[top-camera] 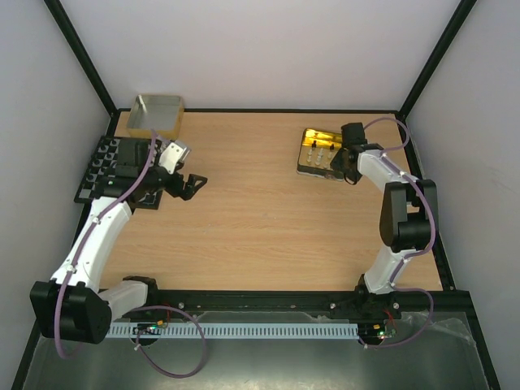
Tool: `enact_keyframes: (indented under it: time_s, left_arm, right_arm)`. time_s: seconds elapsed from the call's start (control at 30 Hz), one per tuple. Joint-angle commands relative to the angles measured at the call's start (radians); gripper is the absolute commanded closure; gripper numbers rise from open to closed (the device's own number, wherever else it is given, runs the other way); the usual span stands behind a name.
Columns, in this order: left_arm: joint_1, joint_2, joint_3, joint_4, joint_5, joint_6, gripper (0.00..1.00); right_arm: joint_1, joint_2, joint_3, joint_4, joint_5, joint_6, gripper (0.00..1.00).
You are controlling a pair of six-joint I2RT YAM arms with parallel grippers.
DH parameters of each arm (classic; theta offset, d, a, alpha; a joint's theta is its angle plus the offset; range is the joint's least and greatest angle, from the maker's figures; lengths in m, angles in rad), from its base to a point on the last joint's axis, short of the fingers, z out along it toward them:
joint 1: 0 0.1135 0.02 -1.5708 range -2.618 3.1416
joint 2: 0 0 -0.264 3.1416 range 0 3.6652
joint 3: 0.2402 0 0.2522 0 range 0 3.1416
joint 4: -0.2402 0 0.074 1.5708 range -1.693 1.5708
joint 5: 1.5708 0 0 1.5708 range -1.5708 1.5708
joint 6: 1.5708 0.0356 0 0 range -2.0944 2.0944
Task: Set up the chess pieces on the board
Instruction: Move the storage box to the center of the board.
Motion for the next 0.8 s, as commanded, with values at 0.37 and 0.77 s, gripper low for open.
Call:
enact_keyframes:
  time_s: [0.37,0.77]
  left_arm:
    - [-0.010,-0.020,-0.025,-0.007,0.003,-0.001,0.00]
    - [-0.015,-0.012,-0.019,-0.003,-0.010,-0.004,0.00]
  right_arm:
    - [-0.042,0.031,-0.053,0.071,0.004,0.023,0.55]
    - [-0.047,0.031,-0.096,0.095,0.002,0.029,0.63]
